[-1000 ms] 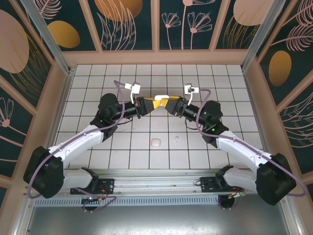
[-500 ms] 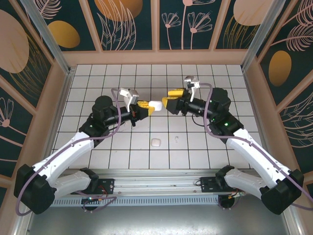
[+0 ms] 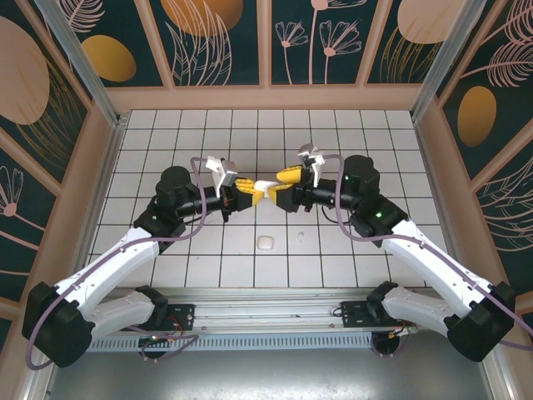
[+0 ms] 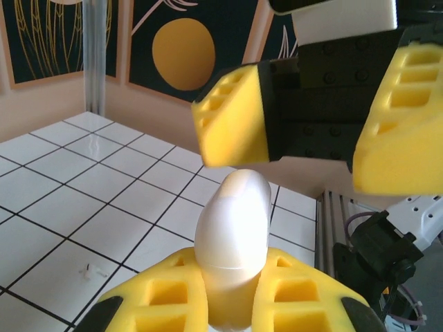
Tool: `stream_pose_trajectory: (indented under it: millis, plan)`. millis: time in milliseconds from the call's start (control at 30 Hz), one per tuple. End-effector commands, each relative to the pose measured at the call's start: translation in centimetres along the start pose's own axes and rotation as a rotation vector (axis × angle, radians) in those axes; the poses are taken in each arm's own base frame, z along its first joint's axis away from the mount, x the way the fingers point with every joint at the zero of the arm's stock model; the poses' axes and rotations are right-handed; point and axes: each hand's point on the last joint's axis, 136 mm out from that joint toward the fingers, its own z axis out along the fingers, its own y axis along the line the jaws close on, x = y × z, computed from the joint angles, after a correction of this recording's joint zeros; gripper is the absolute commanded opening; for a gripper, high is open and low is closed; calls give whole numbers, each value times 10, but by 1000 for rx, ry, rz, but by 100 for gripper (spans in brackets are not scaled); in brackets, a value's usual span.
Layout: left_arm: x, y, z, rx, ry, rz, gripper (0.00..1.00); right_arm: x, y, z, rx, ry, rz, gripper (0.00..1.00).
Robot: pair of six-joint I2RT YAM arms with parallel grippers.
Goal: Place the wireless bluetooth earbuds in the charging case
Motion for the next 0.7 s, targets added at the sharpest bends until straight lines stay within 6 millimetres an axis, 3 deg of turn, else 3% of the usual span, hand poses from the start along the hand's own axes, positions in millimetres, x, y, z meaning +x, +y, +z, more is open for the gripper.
stream_pose_trajectory:
  millis: [0, 333, 667]
  plan:
    - [-11, -10, 0, 53, -46, 24, 0, 12, 1, 4, -15, 30, -25, 67]
    - [-12, -20, -1, 105, -44, 20, 0, 8, -30, 1, 165, 16, -21, 66]
    - [-11, -22, -2, 115, -43, 19, 0, -1, -44, 1, 211, 6, 23, 65]
